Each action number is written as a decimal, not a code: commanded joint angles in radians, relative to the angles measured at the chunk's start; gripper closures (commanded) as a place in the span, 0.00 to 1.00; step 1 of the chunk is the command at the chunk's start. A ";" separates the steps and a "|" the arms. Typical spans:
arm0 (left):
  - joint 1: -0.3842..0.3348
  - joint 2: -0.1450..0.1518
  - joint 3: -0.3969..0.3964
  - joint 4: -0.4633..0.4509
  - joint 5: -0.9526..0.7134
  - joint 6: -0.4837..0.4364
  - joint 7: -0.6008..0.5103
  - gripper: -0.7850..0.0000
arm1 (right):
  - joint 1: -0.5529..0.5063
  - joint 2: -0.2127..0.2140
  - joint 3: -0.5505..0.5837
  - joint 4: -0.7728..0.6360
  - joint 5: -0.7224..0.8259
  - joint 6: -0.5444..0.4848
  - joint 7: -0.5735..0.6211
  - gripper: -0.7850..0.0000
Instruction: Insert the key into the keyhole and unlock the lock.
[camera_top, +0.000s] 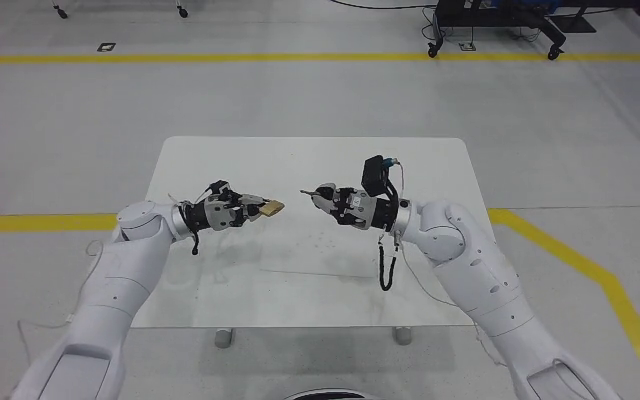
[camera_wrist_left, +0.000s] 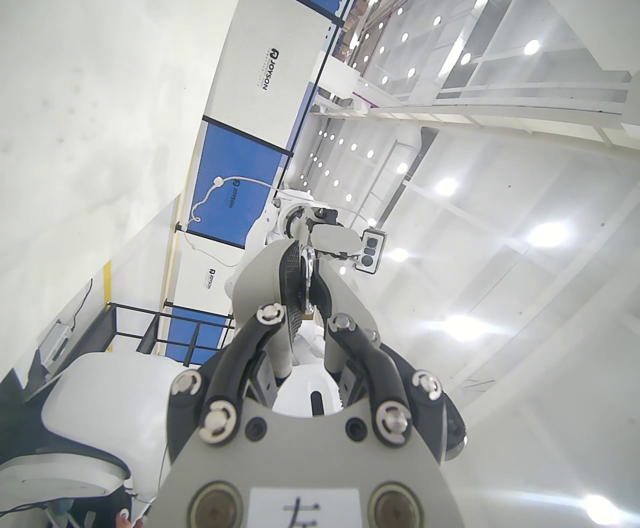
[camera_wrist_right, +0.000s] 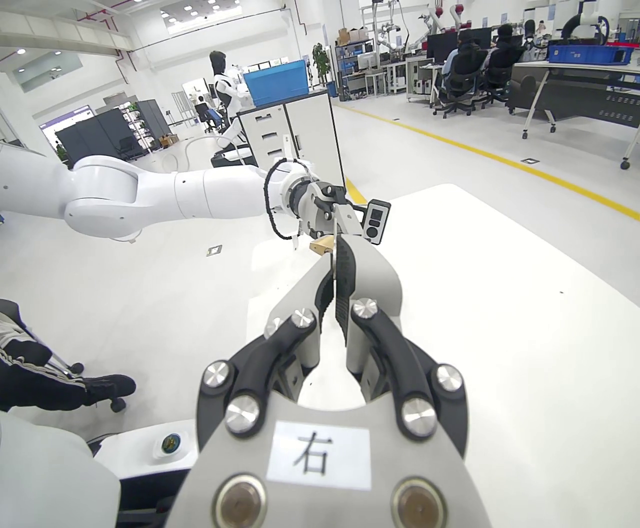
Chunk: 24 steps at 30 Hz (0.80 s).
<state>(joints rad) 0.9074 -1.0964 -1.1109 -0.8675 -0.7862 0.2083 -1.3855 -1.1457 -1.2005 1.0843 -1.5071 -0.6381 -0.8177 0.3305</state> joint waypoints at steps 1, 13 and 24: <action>0.000 0.000 0.000 0.000 0.000 0.000 0.000 1.00 | 0.000 0.000 0.000 0.000 0.000 0.000 0.000 1.00; 0.017 0.002 0.022 -0.054 0.070 0.040 0.074 1.00 | -0.054 0.018 -0.011 -0.235 -0.467 0.144 0.085 1.00; -0.007 0.000 0.062 -0.052 0.136 0.123 0.102 1.00 | -0.081 0.020 -0.129 -0.342 -0.898 0.233 0.109 1.00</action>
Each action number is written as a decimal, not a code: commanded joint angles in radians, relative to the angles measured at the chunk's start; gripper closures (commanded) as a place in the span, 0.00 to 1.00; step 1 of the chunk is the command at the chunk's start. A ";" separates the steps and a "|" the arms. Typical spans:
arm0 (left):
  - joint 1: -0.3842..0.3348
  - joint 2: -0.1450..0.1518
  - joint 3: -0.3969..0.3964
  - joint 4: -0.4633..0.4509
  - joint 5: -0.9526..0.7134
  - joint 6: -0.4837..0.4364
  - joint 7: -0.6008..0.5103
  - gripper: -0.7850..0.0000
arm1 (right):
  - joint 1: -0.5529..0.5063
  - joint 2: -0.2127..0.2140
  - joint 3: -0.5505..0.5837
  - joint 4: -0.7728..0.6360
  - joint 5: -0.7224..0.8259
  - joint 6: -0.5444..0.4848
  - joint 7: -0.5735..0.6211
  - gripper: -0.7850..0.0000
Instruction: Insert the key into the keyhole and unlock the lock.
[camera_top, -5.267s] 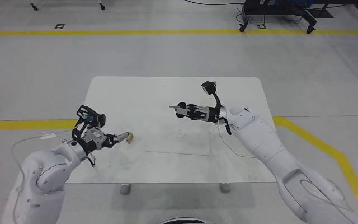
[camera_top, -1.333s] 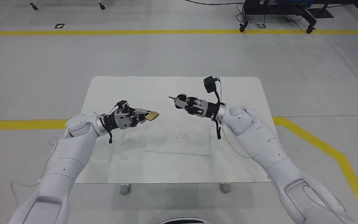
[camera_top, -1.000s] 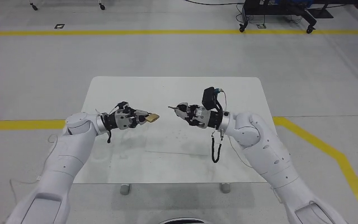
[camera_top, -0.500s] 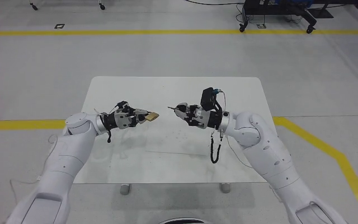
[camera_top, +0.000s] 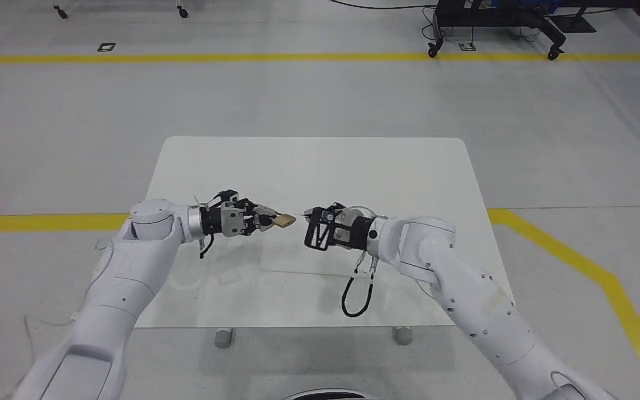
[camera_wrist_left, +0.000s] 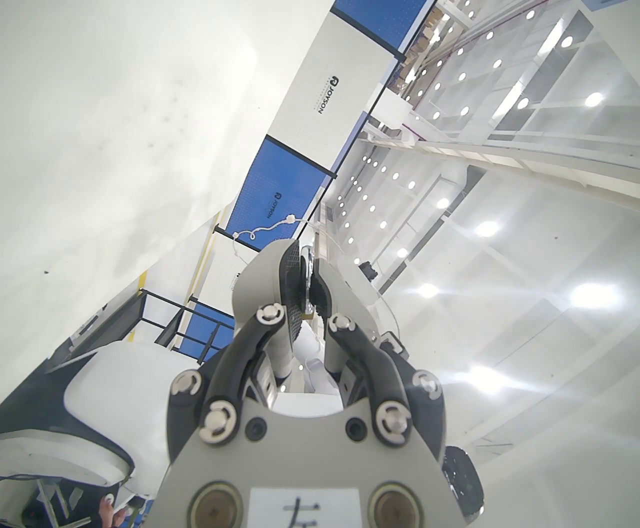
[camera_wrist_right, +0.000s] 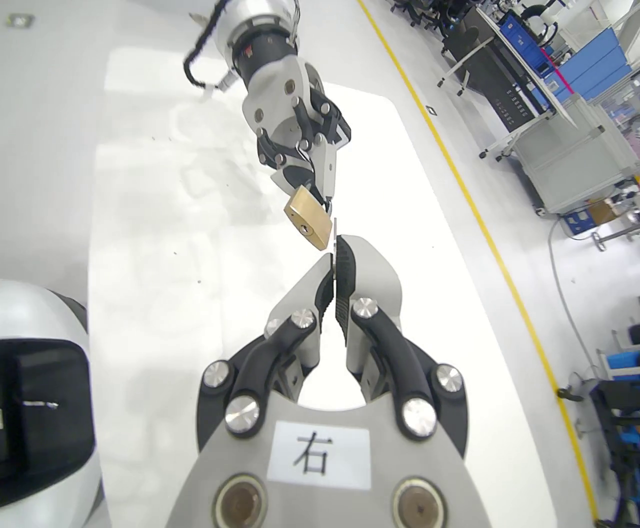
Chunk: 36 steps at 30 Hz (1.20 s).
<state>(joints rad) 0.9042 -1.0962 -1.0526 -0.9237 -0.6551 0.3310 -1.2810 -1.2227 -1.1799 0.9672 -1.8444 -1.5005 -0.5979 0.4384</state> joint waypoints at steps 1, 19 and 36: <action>-0.007 -0.001 0.006 0.009 0.006 -0.001 -0.004 1.00 | -0.006 -0.001 -0.019 -0.008 -0.057 0.025 0.003 1.00; -0.043 -0.019 0.030 0.099 -0.051 -0.036 -0.089 1.00 | -0.019 -0.008 -0.085 -0.043 -0.166 0.036 0.020 1.00; -0.064 -0.023 0.043 0.124 -0.040 -0.037 -0.123 1.00 | -0.008 -0.019 -0.110 -0.048 -0.200 0.060 0.059 1.00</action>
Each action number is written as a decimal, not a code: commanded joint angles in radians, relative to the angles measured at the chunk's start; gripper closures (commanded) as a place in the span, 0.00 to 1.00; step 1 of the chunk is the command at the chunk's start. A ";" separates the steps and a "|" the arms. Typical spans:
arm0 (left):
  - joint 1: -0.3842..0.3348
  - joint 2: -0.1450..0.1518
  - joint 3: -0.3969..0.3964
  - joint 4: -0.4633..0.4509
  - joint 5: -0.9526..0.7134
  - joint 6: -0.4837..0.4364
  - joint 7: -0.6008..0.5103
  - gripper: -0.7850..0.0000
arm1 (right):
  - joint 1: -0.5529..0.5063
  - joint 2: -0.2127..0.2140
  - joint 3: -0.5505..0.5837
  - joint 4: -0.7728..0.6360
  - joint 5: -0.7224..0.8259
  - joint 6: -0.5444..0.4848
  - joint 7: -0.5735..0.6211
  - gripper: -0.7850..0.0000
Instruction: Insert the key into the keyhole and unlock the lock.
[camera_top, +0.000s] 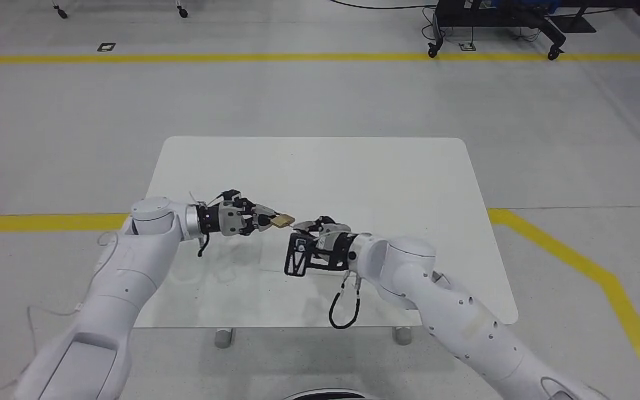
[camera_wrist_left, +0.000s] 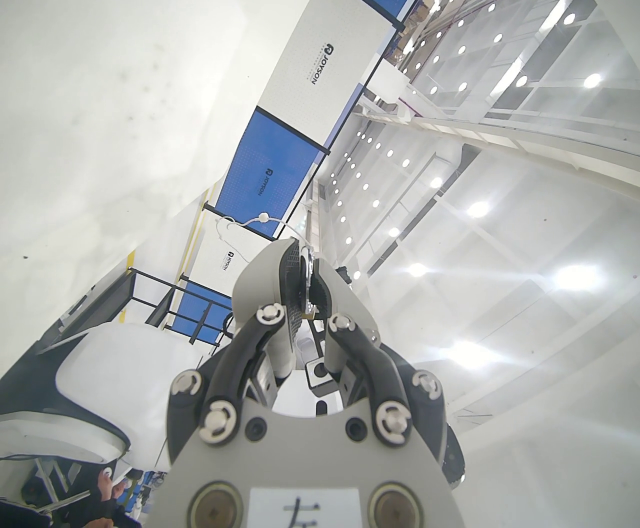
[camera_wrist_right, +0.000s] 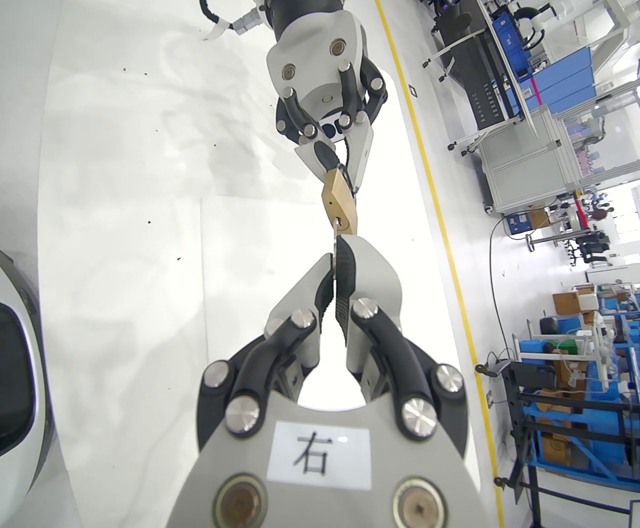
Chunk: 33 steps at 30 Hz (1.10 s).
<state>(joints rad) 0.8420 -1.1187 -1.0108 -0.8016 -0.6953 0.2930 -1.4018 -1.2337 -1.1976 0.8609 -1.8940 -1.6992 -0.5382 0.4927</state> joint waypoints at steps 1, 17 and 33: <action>-0.003 -0.001 0.002 0.003 0.001 0.001 -0.003 1.00 | 0.006 -0.003 -0.006 0.004 -0.002 0.002 0.008 1.00; -0.018 -0.005 0.017 0.022 0.017 -0.002 -0.022 1.00 | 0.020 -0.011 -0.024 0.019 -0.032 -0.012 0.020 1.00; -0.029 -0.008 0.028 0.043 0.015 -0.002 -0.076 1.00 | 0.015 -0.014 -0.023 0.023 -0.057 -0.024 -0.030 1.00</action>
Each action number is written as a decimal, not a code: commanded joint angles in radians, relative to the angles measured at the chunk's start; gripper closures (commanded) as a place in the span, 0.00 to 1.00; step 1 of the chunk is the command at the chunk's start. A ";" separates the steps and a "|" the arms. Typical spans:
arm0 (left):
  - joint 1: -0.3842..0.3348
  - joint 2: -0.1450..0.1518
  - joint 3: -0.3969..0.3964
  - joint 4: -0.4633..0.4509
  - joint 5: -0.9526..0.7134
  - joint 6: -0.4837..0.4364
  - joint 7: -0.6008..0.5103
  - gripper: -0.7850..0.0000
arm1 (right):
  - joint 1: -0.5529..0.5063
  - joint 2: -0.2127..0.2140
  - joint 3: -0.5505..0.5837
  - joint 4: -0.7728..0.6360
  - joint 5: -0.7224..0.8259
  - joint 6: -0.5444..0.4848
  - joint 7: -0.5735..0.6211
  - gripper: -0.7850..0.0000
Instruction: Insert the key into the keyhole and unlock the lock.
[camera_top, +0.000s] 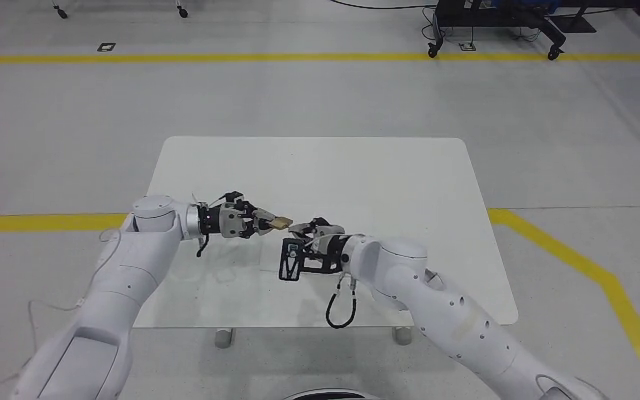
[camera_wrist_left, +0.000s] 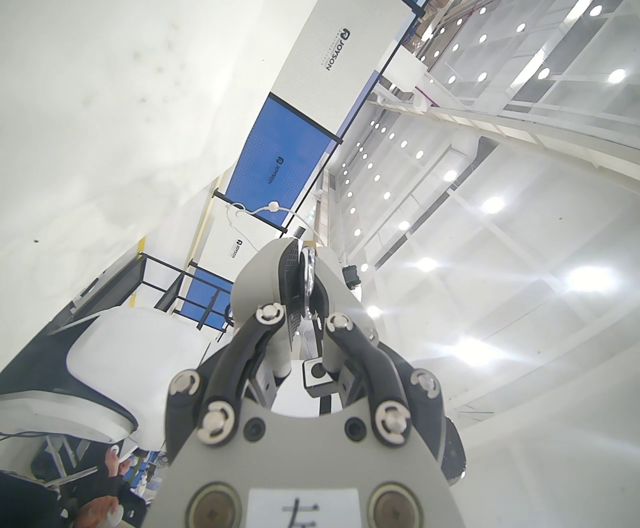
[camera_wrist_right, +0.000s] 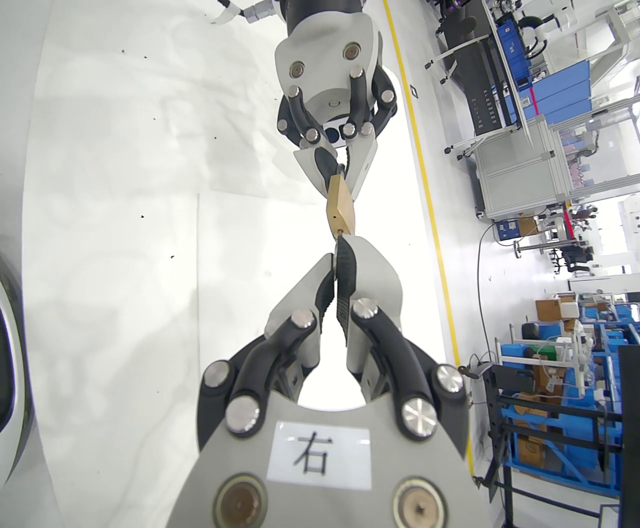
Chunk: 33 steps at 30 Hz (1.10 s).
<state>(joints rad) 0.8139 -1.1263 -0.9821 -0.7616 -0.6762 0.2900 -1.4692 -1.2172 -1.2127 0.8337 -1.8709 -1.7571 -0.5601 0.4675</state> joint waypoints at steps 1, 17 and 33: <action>-0.002 0.000 -0.001 0.006 -0.008 0.001 -0.016 1.00 | -0.004 0.001 0.008 -0.002 0.002 -0.004 -0.011 1.00; -0.006 0.004 0.028 0.001 -0.030 -0.013 -0.067 1.00 | -0.049 0.019 0.058 -0.038 -0.018 -0.057 -0.137 1.00; 0.018 0.058 0.107 -0.115 -0.259 -0.006 -0.067 1.00 | -0.223 0.091 0.315 -0.095 -0.023 -0.151 -0.539 1.00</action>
<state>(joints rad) 0.8342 -1.0744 -0.8867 -0.8692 -0.9165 0.2843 -1.5359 -1.4249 -1.1249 1.1219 -1.9742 -1.7947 -0.7307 -0.0684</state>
